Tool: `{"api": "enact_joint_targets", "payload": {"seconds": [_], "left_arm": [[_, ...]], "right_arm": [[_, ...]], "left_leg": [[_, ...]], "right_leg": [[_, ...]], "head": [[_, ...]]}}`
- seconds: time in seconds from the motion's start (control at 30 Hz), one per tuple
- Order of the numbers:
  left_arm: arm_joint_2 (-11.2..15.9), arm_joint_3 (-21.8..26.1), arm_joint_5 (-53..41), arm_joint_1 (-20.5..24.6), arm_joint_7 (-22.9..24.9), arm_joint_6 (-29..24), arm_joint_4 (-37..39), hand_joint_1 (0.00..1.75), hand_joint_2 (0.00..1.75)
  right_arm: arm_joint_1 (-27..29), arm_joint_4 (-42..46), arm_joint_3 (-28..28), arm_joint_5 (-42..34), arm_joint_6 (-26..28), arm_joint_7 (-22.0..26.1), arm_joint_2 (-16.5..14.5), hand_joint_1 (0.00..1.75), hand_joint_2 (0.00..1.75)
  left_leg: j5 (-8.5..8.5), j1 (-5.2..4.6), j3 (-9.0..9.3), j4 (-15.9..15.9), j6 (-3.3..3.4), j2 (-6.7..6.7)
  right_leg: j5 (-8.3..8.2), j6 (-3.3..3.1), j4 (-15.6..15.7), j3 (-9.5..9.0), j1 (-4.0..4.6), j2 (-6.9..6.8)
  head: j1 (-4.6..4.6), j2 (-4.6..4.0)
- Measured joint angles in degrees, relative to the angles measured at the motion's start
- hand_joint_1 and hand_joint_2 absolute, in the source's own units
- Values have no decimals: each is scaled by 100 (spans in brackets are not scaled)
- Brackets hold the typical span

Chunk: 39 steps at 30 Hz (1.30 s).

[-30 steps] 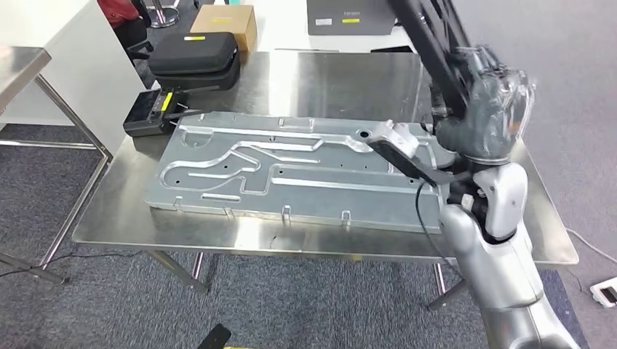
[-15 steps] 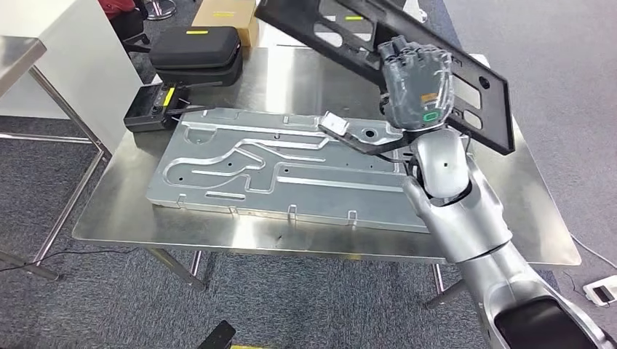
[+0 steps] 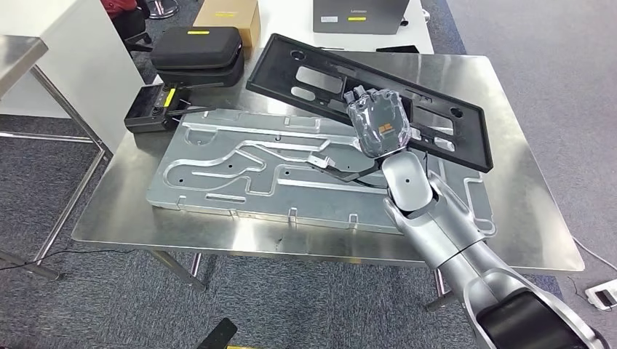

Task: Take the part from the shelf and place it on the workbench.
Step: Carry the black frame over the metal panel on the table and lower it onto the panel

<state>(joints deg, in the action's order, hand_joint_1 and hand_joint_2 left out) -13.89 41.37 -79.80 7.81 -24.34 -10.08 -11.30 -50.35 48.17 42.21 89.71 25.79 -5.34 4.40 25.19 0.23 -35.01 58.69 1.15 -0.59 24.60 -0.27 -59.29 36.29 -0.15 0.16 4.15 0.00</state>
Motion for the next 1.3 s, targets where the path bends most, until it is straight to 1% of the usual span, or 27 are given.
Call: {"api": "enact_joint_targets", "payload": {"seconds": [0.07, 0.1, 0.17, 0.2, 0.23, 0.27, 0.33, 0.4, 0.43, 0.53, 0.57, 0.63, 0.7, 0.73, 0.77, 0.8, 0.83, 0.9, 0.93, 0.97, 1.03, 1.07, 1.1, 1.2, 1.23, 1.27, 1.3], "left_arm": [[-3, -2, 1, -2, 8, -1, 0, 0, 0], [-3, -2, 3, -1, 9, -2, 0, 0, 0], [-3, -4, 13, -3, 10, -1, 0, 0, 0], [-2, -6, 17, -7, 9, 2, 0, 0, 0], [-2, -7, 24, -12, 9, 4, 0, 0, 0], [-1, -9, 30, -15, 8, 5, 0, 0, 0], [-1, -18, 45, -15, 5, 7, 0, 0, 0], [-2, -44, 52, -8, -1, 4, 0, 0, 0], [-3, -65, 52, -10, -4, 2, 0, 0, 0], [-3, -116, 52, -25, -1, -2, 0, 0, 0], [-3, -126, 52, -22, 3, -2, 0, 0, 0], [-3, -139, 52, -8, 11, -3, 0, 0, 0], [0, -145, 52, -5, 21, -3, 0, 0, 0], [2, -148, 52, -9, 25, -3, 0, 0, 0], [5, -149, 52, -13, 30, -2, 0, 0, 0], [7, -150, 52, -16, 33, -1, 0, 0, 0], [7, -152, 52, -17, 34, -1, 0, 0, 0], [4, -161, 52, -14, 34, 2, 0, 0, 0], [3, -168, 52, -12, 34, 3, 0, 0, 0], [2, -176, 52, -11, 34, 5, 0, 0, 0], [-1, -191, 52, -11, 36, 8, 0, 0, 0], [-2, -196, 52, -12, 36, 7, 0, 0, 0], [-2, -199, 53, -11, 40, 3, 0, 0, 0], [3, -215, 55, -20, 71, -5, 0, 0, 0], [7, -224, 55, -28, 81, -6, 0, 0, 0], [13, -231, 55, -34, 87, -8, 0, 0, 0], [18, -238, 56, -37, 92, -9, 0, 0, 0]], "right_arm": [[-1, -81, 43, 5, -11, 3, -23, 175, 175], [1, -128, 75, 9, -14, 1, -45, 175, 175], [29, -289, 184, 14, -15, -22, -94, 175, 175], [66, -385, 244, 15, -16, -47, -121, 175, 175], [114, -490, 300, 15, -16, -76, -148, 175, 175], [163, -592, 346, 15, -17, -106, -176, 175, 175], [229, -792, 406, 14, -16, -164, -233, 173, 175], [246, -998, 433, 8, -16, -222, -286, 173, 175], [258, -1096, 439, 4, -17, -249, -308, 173, 175], [315, -1347, 450, -3, -54, -292, -359, 173, 175], [329, -1427, 452, -2, -84, -296, -379, 173, 175], [351, -1580, 456, 4, -165, -286, -417, 174, 175], [399, -1734, 478, 12, -258, -268, -467, 174, 175], [440, -1810, 494, 13, -302, -263, -492, 174, 175], [488, -1883, 510, 13, -336, -270, -524, 174, 175], [532, -1945, 521, 13, -364, -289, -554, 175, 175], [559, -1996, 526, 13, -384, -314, -585, 175, 175], [569, -2072, 534, 13, -406, -357, -639, 174, 175], [563, -2101, 539, 13, -409, -368, -665, 165, 175], [561, -2127, 543, 13, -410, -372, -684, 143, 175], [557, -2163, 546, 13, -419, -379, -721, 58, 175], [553, -2182, 546, 13, -431, -387, -737, 23, 175], [549, -2205, 546, 13, -445, -398, -755, 1, 175], [561, -2287, 555, 14, -477, -423, -794, 0, 175], [575, -2310, 561, 14, -471, -431, -802, 0, 175], [590, -2331, 569, 14, -450, -443, -806, 0, 131], [600, -2348, 579, 15, -423, -458, -809, 0, 87]], "left_leg": [[116, -4, -44, 137, -54, 9], [253, 0, -141, 365, -79, 13], [604, 24, -489, 1105, -120, 21], [714, 34, -663, 1443, -138, 21], [726, 42, -766, 1616, -152, 22], [616, 50, -756, 1553, -162, 23], [201, 69, -452, 843, -165, 25], [-25, 66, -151, 206, -142, 19], [-33, 61, -100, 88, -121, 13], [-43, 53, -85, 53, -24, 6], [-52, 58, -73, 37, 14, 7], [-62, 68, -53, 12, 76, 12], [-55, 55, -50, 12, 104, 13], [-52, 47, -47, 13, 110, 11], [-48, 40, -42, 14, 113, 8], [-44, 30, -32, 14, 114, 3], [-36, 21, -18, 14, 112, -1], [-21, -5, -4, 16, 90, 3], [-17, -9, -1, 14, 69, 9], [-18, -8, -1, 8, 46, 14], [-11, 2, 11, -4, -10, 18], [31, 3, 2, 39, -42, 20], [127, 4, -46, 171, -75, 21], [646, 32, -474, 1153, -159, 26], [744, 46, -607, 1447, -181, 26], [730, 61, -650, 1549, -201, 27], [614, 76, -590, 1440, -219, 28]], "right_leg": [[-13, -54, 51, -38, -40, -5], [-18, -84, 73, -57, -59, -9], [-11, -123, 77, -69, -59, -13], [-5, -129, 72, -70, -58, -13], [3, -129, 65, -73, -57, -12], [12, -123, 56, -77, -60, -11], [44, -89, 23, -86, -66, -4], [73, -37, -16, -68, -46, 5], [78, -12, -26, -58, -32, 7], [84, 70, -31, -51, -34, 10], [144, 97, -107, -18, -44, 7], [417, 138, -580, 197, -58, 2], [713, 155, -1293, 543, -59, 1], [758, 155, -1518, 663, -59, 1], [698, 145, -1543, 691, -58, 1], [539, 122, -1344, 607, -55, 1], [325, 84, -968, 432, -45, 1], [61, 4, -256, 80, -5, -2], [24, -22, -69, -13, 19, -1], [44, -34, -15, -43, 36, -1], [23, -61, 40, -75, 27, -3], [8, -83, 81, -106, 7, -11], [-10, -109, 122, -135, -15, -22], [-29, -149, 161, -159, -36, -42], [-29, -149, 159, -157, -39, -41], [-28, -147, 153, -155, -44, -40], [-24, -139, 142, -155, -53, -37]], "head": [[-4, 0], [-5, 0], [-9, 0], [-9, -1], [-9, -1], [-9, -1], [-8, 0], [-6, -1], [-4, -1], [-2, 0], [-2, 0], [0, 0], [1, 0], [1, 0], [1, 0], [1, 0], [1, 0], [-1, 0], [-2, 0], [-2, 0], [-3, 0], [-2, 0], [-3, 0], [-7, -1], [-7, -1], [-7, -1], [-8, -1]]}}
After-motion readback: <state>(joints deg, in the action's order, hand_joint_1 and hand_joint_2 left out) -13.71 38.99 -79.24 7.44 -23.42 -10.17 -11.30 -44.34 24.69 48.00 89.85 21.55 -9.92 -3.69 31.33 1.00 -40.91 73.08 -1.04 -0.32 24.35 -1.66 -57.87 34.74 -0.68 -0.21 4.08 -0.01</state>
